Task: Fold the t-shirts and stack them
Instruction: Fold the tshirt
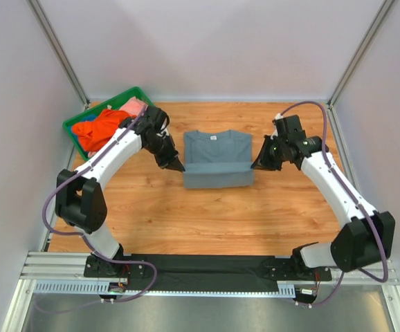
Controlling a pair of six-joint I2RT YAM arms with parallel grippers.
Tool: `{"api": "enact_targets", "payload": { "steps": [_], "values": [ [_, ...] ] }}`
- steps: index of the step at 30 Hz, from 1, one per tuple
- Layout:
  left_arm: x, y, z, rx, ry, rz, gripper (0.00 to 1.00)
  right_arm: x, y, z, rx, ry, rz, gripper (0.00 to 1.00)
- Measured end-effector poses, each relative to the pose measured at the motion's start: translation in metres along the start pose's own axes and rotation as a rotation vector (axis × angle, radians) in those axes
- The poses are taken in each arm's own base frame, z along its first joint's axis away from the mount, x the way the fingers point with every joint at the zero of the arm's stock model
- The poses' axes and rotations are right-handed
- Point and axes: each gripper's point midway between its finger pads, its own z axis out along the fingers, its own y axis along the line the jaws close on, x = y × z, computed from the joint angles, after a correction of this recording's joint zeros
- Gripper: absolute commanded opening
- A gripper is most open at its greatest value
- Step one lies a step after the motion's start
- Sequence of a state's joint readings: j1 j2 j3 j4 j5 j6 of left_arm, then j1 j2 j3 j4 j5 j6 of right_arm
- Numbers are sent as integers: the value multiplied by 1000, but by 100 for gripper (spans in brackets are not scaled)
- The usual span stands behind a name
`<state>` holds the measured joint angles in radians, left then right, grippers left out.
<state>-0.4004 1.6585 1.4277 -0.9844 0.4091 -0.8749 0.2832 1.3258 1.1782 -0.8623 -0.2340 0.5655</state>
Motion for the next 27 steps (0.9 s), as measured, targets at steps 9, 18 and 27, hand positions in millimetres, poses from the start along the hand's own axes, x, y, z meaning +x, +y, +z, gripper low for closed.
{"api": "enact_targets", "payload": {
  "steps": [9, 18, 27],
  "values": [
    [-87, -42, 2, 79, -95, -16, 0, -83, 17, 29, 20, -72, -29, 1],
    [-160, -63, 16, 217, -184, -25, 0, -147, 23, 66, -1, -142, -39, 0],
    [-228, -90, 63, 382, -235, 3, 0, -188, 11, 114, -7, -170, -21, 0]
  ]
}}
